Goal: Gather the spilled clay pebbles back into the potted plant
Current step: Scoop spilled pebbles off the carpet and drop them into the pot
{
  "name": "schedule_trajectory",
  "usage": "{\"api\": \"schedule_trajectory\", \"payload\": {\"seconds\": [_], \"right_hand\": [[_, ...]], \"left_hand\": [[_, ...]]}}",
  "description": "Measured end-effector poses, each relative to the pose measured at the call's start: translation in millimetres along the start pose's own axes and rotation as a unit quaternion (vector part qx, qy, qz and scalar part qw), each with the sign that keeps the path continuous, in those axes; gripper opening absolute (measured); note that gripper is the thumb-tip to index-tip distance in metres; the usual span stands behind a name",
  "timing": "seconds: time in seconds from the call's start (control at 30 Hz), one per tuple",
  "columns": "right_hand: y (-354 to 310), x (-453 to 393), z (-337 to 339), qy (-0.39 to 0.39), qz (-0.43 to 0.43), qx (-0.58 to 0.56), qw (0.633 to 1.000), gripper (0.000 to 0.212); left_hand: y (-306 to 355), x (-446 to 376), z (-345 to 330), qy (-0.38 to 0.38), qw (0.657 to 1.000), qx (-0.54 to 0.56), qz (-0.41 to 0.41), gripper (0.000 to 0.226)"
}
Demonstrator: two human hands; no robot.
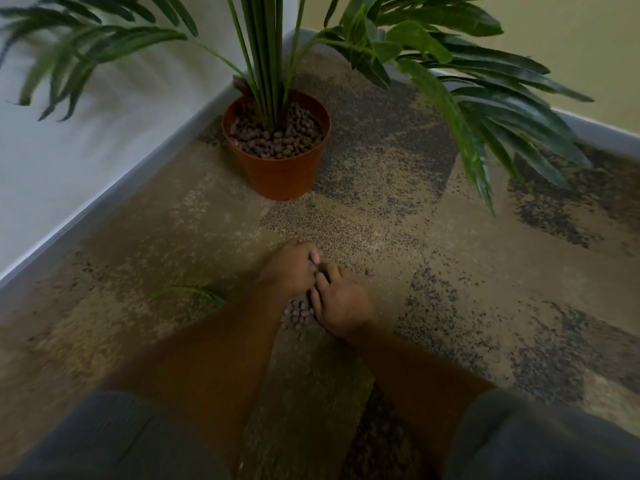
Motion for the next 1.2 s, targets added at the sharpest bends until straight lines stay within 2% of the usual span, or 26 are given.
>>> {"api": "schedule_trajectory", "payload": {"seconds": [0.07,0.2,0.37,0.47,0.53,0.57,0.6,0.63,0.67,0.7,0.73,0.77,0.8,0.87,0.9,0.93,0.97,1.0,1.1,1.2], "right_hand": [[-2,3,0,0.013,-0.006,0.017,1.0,0.041],[-4,2,2,0.034,-0.002,0.04,0.999,0.035],[-5,0,-2,0.018,0.029,0.004,0.999,0.034],[-4,-5,-2,0.011,0.016,-0.021,1.0,0.035],[0,-8,1,0.027,-0.017,-0.061,0.998,0.037],[4,-9,4,0.034,-0.046,-0.104,0.993,0.037],[7,-12,7,0.027,-0.084,-0.164,0.983,0.037],[10,-15,10,0.009,-0.131,-0.238,0.962,0.036],[13,-19,12,-0.013,-0.188,-0.328,0.926,0.036],[15,-23,14,-0.043,-0.254,-0.436,0.862,0.036],[14,-26,14,-0.079,-0.312,-0.554,0.768,0.037],[12,-30,15,-0.115,-0.341,-0.667,0.653,0.039],[9,-33,17,-0.14,-0.341,-0.76,0.535,0.041],[5,-40,24,-0.152,-0.315,-0.878,0.327,0.04],[4,-42,27,-0.144,-0.309,-0.905,0.255,0.04],[3,-44,29,-0.135,-0.311,-0.917,0.209,0.039],[1,-47,32,-0.128,-0.318,-0.922,0.182,0.04],[-1,-49,34,-0.122,-0.323,-0.923,0.17,0.041],[-9,-59,47,-0.099,-0.332,-0.92,0.18,0.043],[-13,-72,63,-0.067,-0.352,-0.916,0.181,0.033]], "left_hand": [[0,1,3,0.015,1.0,0.012,0.002,0.0],[-1,3,5,0.036,0.998,0.041,0.018,0.008],[-6,1,3,0.041,0.996,0.059,0.05,0.011],[-9,1,2,0.064,0.985,0.131,0.088,0.013],[-12,1,3,0.076,0.96,0.232,0.133,0.018],[-13,1,4,0.074,0.935,0.309,0.16,0.025],[-13,1,4,0.065,0.894,0.401,0.189,0.031],[-13,2,4,0.058,0.836,0.502,0.215,0.034],[-12,4,5,0.058,0.76,0.606,0.23,0.035],[-10,6,6,0.067,0.673,0.697,0.239,0.034],[-9,9,8,0.078,0.591,0.766,0.243,0.033],[-9,11,9,0.086,0.526,0.81,0.244,0.033],[-8,14,10,0.094,0.482,0.837,0.241,0.033],[-6,16,12,0.116,0.435,0.862,0.231,0.029],[-4,17,12,0.129,0.421,0.868,0.228,0.03],[-1,17,13,0.145,0.408,0.872,0.227,0.031],[1,17,14,0.164,0.395,0.875,0.227,0.033],[4,17,16,0.184,0.383,0.876,0.227,0.035],[10,14,22,0.222,0.356,0.882,0.214,0.041],[19,7,33,0.238,0.343,0.891,0.179,0.045]]}}
Point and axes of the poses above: each hand's wrist, its own x-axis away from the middle knuckle, its own z-axis out of the back of the hand, y = z × x, the point moved 3 cm from there along -x, towards the middle knuckle, and after that the axes turned 14 degrees about x, right-handed, at the moved point
